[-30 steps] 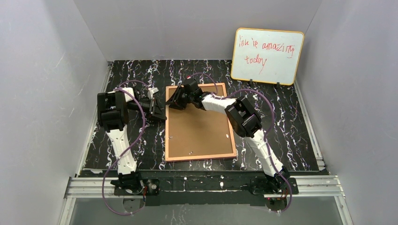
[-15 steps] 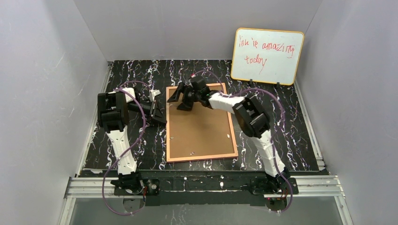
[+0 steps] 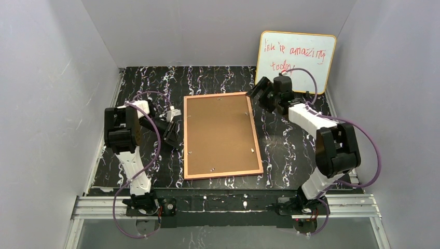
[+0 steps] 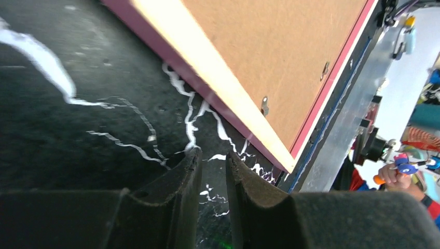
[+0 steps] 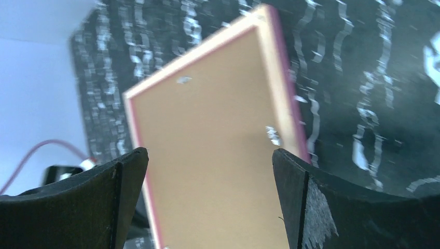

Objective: Put the photo into the frame
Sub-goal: Install the photo frame at the center of the board, then adjust the photo frame at the center of the board.

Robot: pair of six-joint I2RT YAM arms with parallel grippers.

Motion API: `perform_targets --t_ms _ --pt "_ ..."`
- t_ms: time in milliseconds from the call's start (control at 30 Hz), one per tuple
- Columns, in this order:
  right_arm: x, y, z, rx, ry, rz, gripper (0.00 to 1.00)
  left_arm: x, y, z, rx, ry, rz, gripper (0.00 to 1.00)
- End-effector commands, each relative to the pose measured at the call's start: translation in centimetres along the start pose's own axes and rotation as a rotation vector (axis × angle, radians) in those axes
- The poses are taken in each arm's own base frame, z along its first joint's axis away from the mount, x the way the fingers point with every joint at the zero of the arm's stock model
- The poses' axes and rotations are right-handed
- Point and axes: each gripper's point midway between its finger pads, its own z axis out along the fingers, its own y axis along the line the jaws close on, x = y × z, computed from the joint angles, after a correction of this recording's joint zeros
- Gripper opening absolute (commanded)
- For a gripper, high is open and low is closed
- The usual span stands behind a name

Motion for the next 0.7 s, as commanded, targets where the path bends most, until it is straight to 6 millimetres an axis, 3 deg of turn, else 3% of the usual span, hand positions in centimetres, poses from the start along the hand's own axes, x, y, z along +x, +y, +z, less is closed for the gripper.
perform_targets --t_ms 0,200,400,533,667 --pt "2.6 -5.9 0.6 0.182 0.059 -0.058 0.99 1.6 -0.4 0.4 -0.092 0.073 0.137 0.23" --pt "4.5 -6.7 3.2 0.17 0.141 -0.041 0.99 3.0 -1.8 1.9 -0.121 0.14 0.212 0.23" --pt "7.0 -4.9 6.5 0.148 0.2 -0.071 0.94 3.6 -2.7 2.5 -0.127 0.182 0.266 0.23" --pt "8.9 -1.7 9.4 0.067 0.246 -0.091 0.92 3.9 -2.9 3.0 -0.135 0.216 0.275 0.23" --pt "13.0 2.5 13.2 0.01 0.347 -0.169 0.92 4.1 -3.3 3.8 -0.149 0.231 0.284 0.23"
